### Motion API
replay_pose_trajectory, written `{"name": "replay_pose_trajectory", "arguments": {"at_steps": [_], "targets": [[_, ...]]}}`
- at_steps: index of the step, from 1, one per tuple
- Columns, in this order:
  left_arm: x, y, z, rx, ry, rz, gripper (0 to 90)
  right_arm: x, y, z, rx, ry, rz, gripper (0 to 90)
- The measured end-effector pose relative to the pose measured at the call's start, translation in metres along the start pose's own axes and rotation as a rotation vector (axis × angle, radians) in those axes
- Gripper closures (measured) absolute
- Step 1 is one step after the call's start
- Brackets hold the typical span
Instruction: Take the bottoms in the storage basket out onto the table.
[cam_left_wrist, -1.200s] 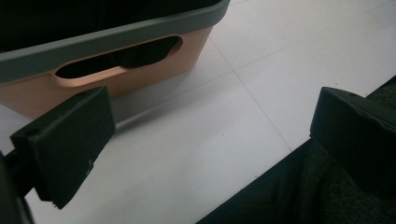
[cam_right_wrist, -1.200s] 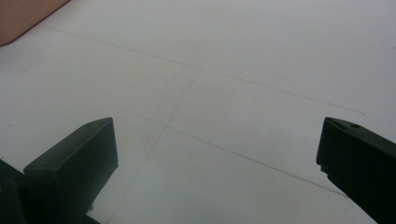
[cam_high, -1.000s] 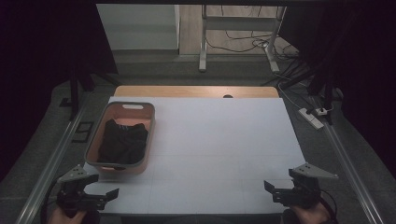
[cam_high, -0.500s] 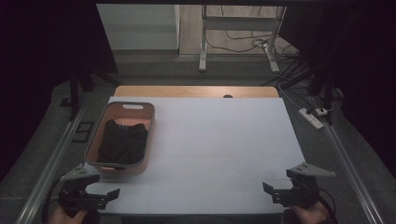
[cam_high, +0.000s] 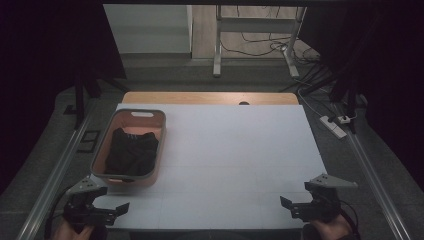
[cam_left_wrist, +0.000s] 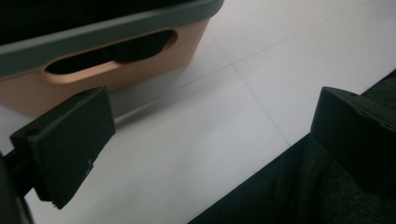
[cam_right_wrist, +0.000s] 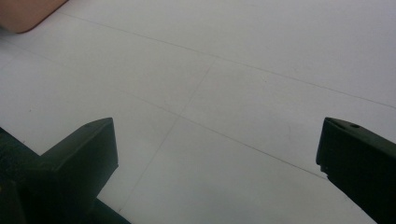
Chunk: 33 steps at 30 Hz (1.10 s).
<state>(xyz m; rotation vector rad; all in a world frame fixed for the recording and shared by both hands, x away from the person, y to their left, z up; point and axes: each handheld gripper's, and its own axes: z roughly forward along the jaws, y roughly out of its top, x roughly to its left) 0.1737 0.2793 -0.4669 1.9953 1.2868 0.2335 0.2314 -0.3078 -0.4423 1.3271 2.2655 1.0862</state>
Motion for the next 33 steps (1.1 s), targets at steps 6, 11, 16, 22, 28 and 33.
{"name": "replay_pose_trajectory", "arguments": {"at_steps": [6, 11, 16, 22, 28, 33], "targets": [[-0.002, 0.001, 0.0, -0.008, 0.013, 0.033, 0.0, 0.001, 0.0, 0.001, 0.01, 0.005, -0.009, 0.0], [-0.002, 0.002, -0.001, -0.01, 0.021, 0.038, 0.0, 0.001, 0.0, 0.002, 0.022, 0.011, -0.018, 0.0], [-0.002, 0.004, -0.001, -0.007, 0.016, 0.043, 0.0, 0.002, 0.001, 0.003, 0.029, 0.011, -0.03, 0.0], [-0.006, 0.013, -0.005, -0.036, -0.009, 0.07, 0.0, 0.003, 0.001, 0.004, 0.042, 0.011, -0.035, 0.0], [-0.006, 0.019, -0.003, -0.047, -0.028, 0.087, 0.0, 0.003, 0.001, 0.005, 0.048, 0.013, -0.037, 0.0], [-0.005, 0.022, -0.001, -0.051, -0.028, 0.092, 0.0, 0.003, 0.001, 0.005, 0.051, 0.015, -0.038, 0.0]]}}
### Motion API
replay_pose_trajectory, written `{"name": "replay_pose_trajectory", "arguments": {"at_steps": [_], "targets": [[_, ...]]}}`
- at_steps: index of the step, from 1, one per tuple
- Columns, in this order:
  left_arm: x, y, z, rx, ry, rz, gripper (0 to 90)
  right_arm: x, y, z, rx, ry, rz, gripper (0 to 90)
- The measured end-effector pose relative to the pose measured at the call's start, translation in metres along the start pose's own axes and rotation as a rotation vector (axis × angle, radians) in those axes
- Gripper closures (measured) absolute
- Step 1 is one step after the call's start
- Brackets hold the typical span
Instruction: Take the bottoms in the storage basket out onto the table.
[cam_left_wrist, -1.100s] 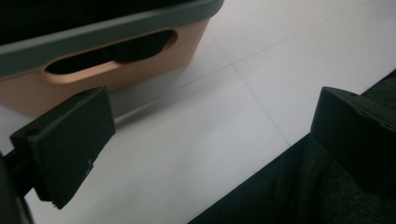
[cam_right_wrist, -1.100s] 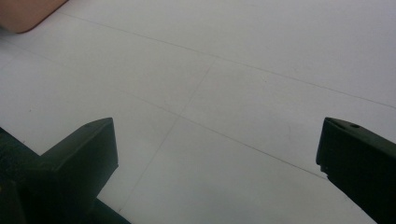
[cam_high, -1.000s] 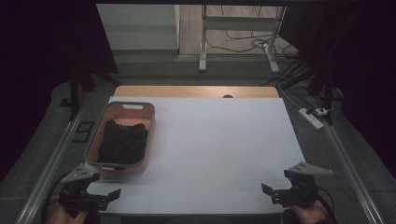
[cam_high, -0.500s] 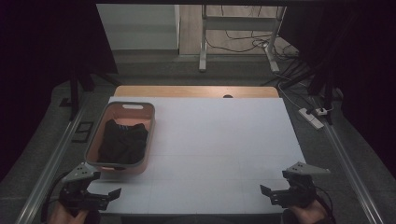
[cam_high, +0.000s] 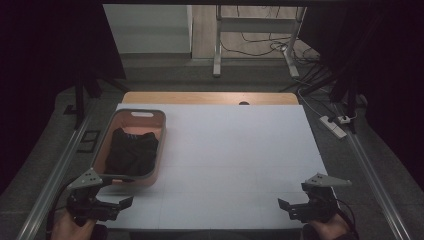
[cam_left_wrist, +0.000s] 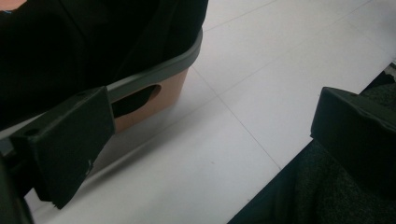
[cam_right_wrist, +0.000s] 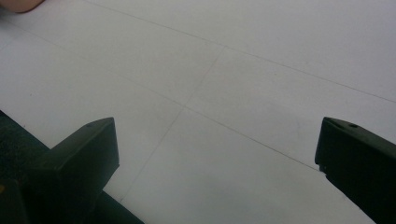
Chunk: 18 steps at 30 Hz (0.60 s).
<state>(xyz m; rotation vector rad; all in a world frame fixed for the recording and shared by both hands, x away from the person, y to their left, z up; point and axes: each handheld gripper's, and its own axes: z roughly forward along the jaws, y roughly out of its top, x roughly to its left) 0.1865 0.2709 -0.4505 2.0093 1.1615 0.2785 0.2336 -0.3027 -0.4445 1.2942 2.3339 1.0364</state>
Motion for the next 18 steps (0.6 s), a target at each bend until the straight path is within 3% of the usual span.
{"name": "replay_pose_trajectory", "arguments": {"at_steps": [18], "targets": [[0.005, 0.015, 0.006, 0.024, 0.054, 0.014, 0.0, 0.0, 0.0, 0.001, 0.008, 0.006, 0.0, 0.0]]}}
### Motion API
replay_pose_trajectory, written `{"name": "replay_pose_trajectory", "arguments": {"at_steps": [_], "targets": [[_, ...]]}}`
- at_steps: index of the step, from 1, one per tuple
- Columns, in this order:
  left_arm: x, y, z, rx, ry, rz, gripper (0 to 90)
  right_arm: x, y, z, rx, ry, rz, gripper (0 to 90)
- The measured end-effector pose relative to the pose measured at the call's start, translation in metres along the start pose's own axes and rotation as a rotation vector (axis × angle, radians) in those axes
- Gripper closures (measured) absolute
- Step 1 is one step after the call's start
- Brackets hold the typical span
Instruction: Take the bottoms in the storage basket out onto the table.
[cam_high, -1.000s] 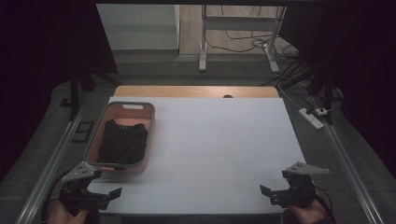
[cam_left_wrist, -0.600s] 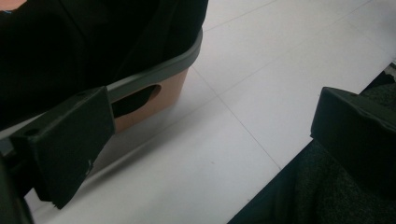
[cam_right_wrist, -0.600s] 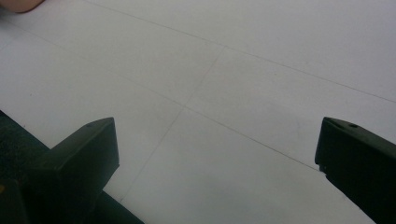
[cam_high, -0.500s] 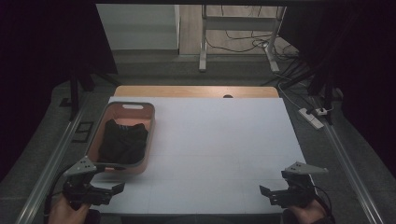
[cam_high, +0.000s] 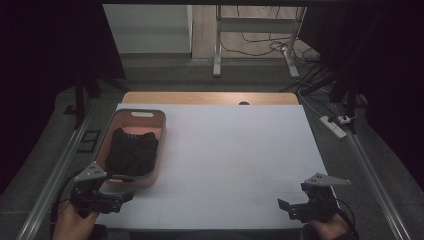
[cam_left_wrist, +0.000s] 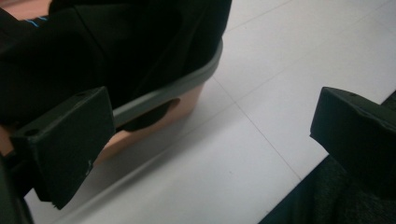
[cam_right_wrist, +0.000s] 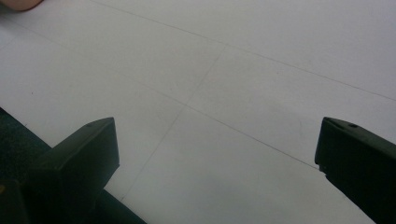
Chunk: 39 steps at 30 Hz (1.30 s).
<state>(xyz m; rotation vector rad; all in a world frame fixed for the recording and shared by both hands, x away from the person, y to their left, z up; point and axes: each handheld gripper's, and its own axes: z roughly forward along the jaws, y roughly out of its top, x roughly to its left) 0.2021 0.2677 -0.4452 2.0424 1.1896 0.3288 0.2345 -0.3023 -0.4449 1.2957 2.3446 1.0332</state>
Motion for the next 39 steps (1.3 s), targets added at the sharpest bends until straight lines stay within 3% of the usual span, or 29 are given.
{"name": "replay_pose_trajectory", "arguments": {"at_steps": [5, 16, 19, 26, 39], "targets": [[0.0, 0.006, 0.002, 0.009, 0.028, 0.013, 0.0, 0.0, 0.0, 0.001, 0.005, 0.002, -0.007, 0.0], [0.01, 0.019, 0.009, 0.021, 0.026, 0.011, 0.0, 0.001, 0.0, 0.001, 0.013, 0.004, -0.021, 0.0], [0.014, 0.019, 0.011, 0.018, 0.002, 0.014, 0.0, 0.002, 0.0, 0.001, 0.018, 0.004, -0.022, 0.0], [0.018, 0.026, 0.017, 0.043, 0.03, 0.002, 0.0, 0.002, 0.001, 0.002, 0.024, 0.003, -0.034, 0.0], [0.03, 0.041, 0.032, 0.083, 0.015, 0.003, 0.0, 0.003, 0.001, 0.003, 0.033, 0.003, -0.042, 1.1]]}}
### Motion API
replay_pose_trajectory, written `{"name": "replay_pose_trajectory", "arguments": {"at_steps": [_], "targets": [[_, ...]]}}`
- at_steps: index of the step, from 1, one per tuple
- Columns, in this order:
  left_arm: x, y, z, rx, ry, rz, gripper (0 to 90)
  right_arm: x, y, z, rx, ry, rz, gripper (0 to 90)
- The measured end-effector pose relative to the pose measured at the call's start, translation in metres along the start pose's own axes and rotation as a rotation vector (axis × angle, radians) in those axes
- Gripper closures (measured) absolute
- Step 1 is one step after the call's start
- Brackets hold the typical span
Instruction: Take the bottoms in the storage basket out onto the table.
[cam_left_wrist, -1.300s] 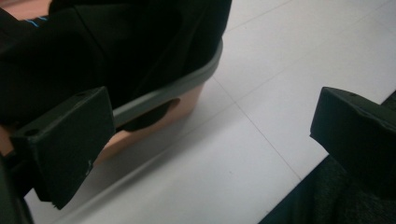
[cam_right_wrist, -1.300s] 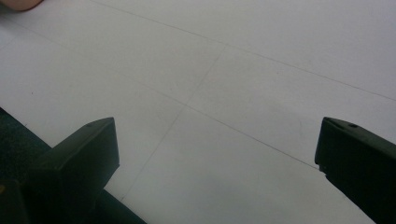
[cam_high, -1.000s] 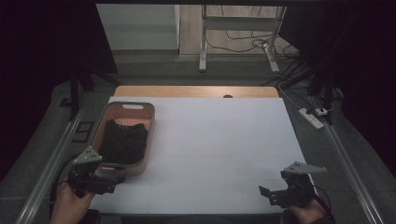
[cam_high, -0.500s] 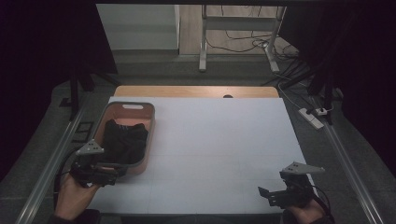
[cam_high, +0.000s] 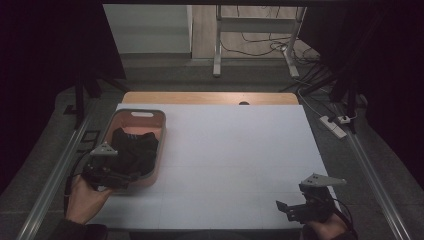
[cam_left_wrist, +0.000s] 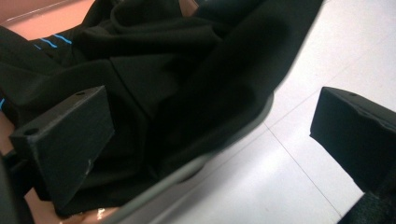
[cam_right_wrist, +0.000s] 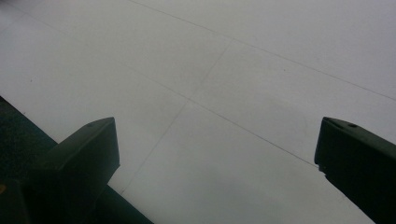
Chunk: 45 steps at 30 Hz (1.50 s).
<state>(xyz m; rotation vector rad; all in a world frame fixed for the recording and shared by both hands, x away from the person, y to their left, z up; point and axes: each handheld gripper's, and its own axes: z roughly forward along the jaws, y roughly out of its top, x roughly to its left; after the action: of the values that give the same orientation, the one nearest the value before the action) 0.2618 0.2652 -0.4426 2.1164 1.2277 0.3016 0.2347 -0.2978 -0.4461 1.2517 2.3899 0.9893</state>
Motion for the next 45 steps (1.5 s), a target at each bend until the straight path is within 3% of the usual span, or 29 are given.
{"name": "replay_pose_trajectory", "arguments": {"at_steps": [21, 32, 45], "targets": [[0.017, 0.03, 0.031, 0.083, 0.031, 0.047, 0.0, -0.001, 0.0, 0.0, -0.005, -0.001, 0.011, 0.9], [0.03, 0.046, 0.05, 0.16, 0.055, 0.084, 0.0, 0.0, 0.0, 0.0, 0.003, 0.0, 0.003, 0.9], [0.049, 0.058, 0.077, 0.263, 0.077, 0.043, 0.0, 0.0, 0.0, 0.001, 0.008, 0.0, 0.0, 1.0]]}}
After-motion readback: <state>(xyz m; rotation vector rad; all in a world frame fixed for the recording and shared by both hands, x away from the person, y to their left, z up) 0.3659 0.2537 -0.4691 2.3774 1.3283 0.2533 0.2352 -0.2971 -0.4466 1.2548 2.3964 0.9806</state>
